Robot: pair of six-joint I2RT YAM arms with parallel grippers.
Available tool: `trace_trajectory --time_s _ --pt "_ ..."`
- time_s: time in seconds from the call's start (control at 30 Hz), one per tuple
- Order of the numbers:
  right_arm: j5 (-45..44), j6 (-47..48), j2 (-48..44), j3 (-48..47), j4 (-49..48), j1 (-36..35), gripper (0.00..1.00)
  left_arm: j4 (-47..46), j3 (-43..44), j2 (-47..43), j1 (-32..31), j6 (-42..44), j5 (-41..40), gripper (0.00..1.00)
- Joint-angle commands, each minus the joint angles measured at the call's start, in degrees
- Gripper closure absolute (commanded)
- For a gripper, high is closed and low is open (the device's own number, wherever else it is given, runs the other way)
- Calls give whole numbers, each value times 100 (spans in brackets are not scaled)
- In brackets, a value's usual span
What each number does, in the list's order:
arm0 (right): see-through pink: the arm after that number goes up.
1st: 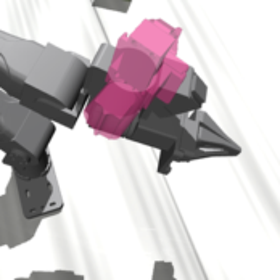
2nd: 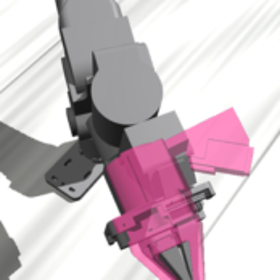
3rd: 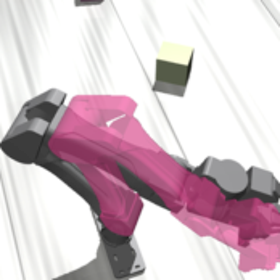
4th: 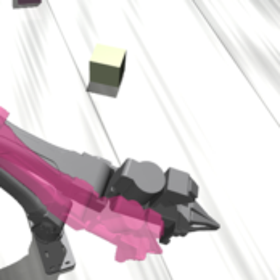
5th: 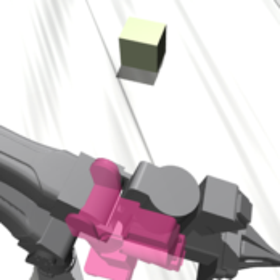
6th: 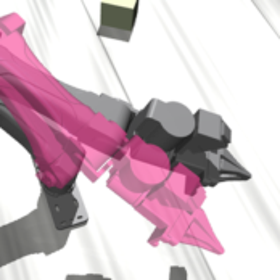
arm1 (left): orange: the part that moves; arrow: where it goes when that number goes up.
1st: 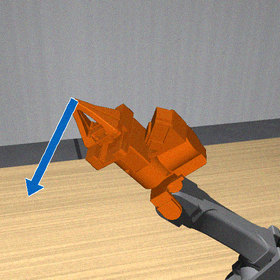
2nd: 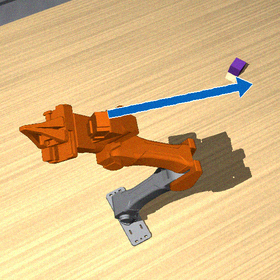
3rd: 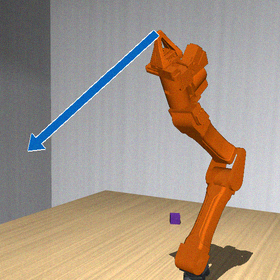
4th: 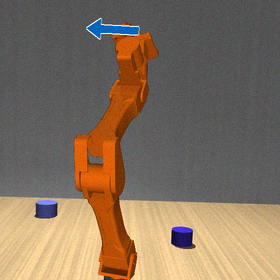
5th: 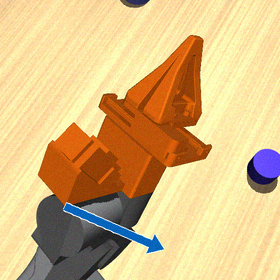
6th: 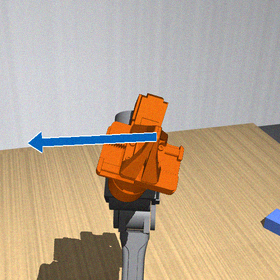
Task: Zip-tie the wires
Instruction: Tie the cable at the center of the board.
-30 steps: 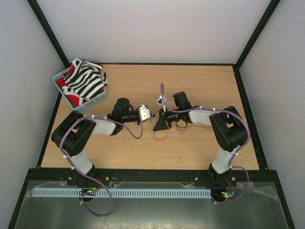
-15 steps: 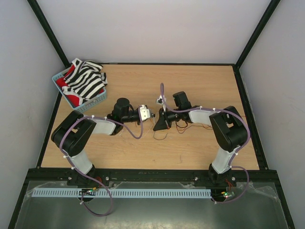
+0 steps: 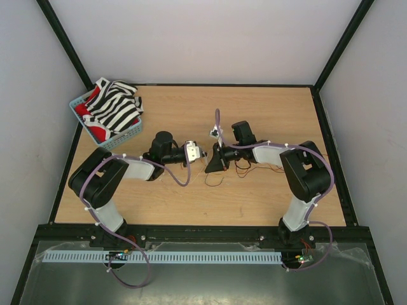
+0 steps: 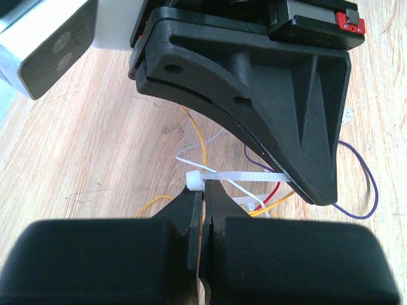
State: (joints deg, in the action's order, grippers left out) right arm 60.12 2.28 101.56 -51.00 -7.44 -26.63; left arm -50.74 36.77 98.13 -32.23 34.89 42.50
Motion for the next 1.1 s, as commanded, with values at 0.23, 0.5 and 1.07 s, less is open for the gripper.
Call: trace_trajectory --time_s 0.23,0.5,1.07 --pt "283 -180 69 -155 -245 22 100 -356 -39 25 -107 175 8 100" --pt "312 -284 93 -67 -400 26 100 -358 -41 50 -152 242 -57 100" --pt "18 -1071 -99 -7 -749 80 100 -503 -196 53 -257 617 -541 100"
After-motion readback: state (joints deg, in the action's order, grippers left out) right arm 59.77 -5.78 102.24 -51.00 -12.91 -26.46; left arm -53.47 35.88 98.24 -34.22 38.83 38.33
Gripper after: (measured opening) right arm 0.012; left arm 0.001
